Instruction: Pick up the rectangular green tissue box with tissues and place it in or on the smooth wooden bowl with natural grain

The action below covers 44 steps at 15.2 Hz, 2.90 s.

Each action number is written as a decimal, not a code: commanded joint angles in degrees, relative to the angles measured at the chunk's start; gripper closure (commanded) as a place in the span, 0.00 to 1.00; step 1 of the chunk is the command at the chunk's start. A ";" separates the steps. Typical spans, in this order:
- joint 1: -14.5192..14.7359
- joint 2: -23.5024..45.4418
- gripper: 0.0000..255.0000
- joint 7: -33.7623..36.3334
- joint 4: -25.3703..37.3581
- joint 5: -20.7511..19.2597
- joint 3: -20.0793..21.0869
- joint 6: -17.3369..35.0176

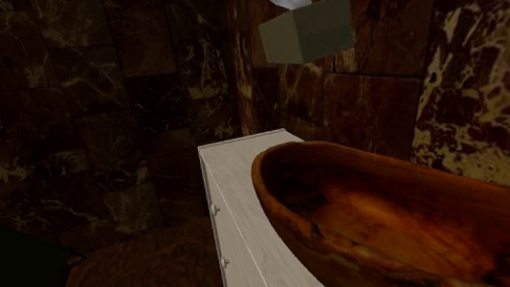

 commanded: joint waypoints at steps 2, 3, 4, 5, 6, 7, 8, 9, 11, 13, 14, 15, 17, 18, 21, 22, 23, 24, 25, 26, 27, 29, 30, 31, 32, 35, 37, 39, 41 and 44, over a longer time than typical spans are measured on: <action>0.13 -8.55 1.00 0.26 -11.12 -2.00 -0.45 3.17; -0.05 -10.66 1.00 -0.01 -13.54 -2.51 -0.65 3.80; -0.26 -12.69 1.00 -0.32 -15.79 -3.02 -0.87 4.37; -0.48 -14.63 1.00 -0.68 -17.88 -3.51 -1.11 4.87; -0.72 -16.51 1.00 -1.09 -19.83 -4.00 -1.37 5.33; -0.98 -18.32 1.00 -1.54 -21.65 -4.49 -1.62 5.73; -1.25 -20.07 1.00 -2.04 -23.35 -4.96 -1.91 6.10; -1.54 -21.77 1.00 -2.57 -24.94 -5.44 -2.20 6.42; -2.17 -25.01 1.00 -3.75 -27.82 -6.37 -2.81 6.98; -2.85 -28.06 1.00 -5.07 -30.33 -7.28 -3.48 7.43; -3.20 -29.51 1.00 -5.79 -31.46 -7.73 -3.83 7.62; -3.56 -30.93 1.00 -6.54 -32.50 -8.18 -4.21 7.80; -4.30 -33.62 1.00 -8.13 -34.36 -9.05 -5.00 8.10; -4.68 -34.89 1.00 -8.97 -35.17 -9.48 -5.43 8.23; -5.84 -38.76 1.00 -11.15 -38.24 -10.85 -6.76 9.14; -5.89 -39.15 1.00 -10.71 -39.33 -11.01 -6.78 9.72; -5.93 -39.53 1.00 -10.28 -40.41 -11.17 -6.81 10.30; -5.98 -39.89 1.00 -9.86 -41.47 -11.32 -6.84 10.88; -6.03 -40.24 1.00 -9.43 -42.52 -11.48 -6.87 11.46; -6.09 -40.58 1.00 -9.02 -43.55 -11.64 -6.91 12.04; -6.14 -40.90 1.00 -8.61 -44.56 -11.80 -6.96 12.62; -6.25 -41.51 1.00 -7.79 -46.54 -12.12 -7.07 13.78; -6.30 -41.79 1.00 -7.39 -47.51 -12.28 -7.13 14.36; -6.36 -42.06 1.00 -6.99 -48.47 -12.44 -7.20 14.94; -6.42 -42.32 1.00 -6.59 -49.41 -12.61 -7.27 15.52; -6.59 -43.02 1.00 -5.42 -52.16 -13.12 -7.51 17.27; -6.71 -43.42 1.00 -4.64 -53.92 -13.47 -7.69 18.44; -6.83 -43.77 1.00 -3.88 -55.64 -13.84 -7.89 19.61; -6.96 -44.08 1.00 -3.11 -57.32 -14.21 -8.10 20.79; -7.07 -44.32 1.00 -2.41 -58.83 -14.56 -8.31 21.88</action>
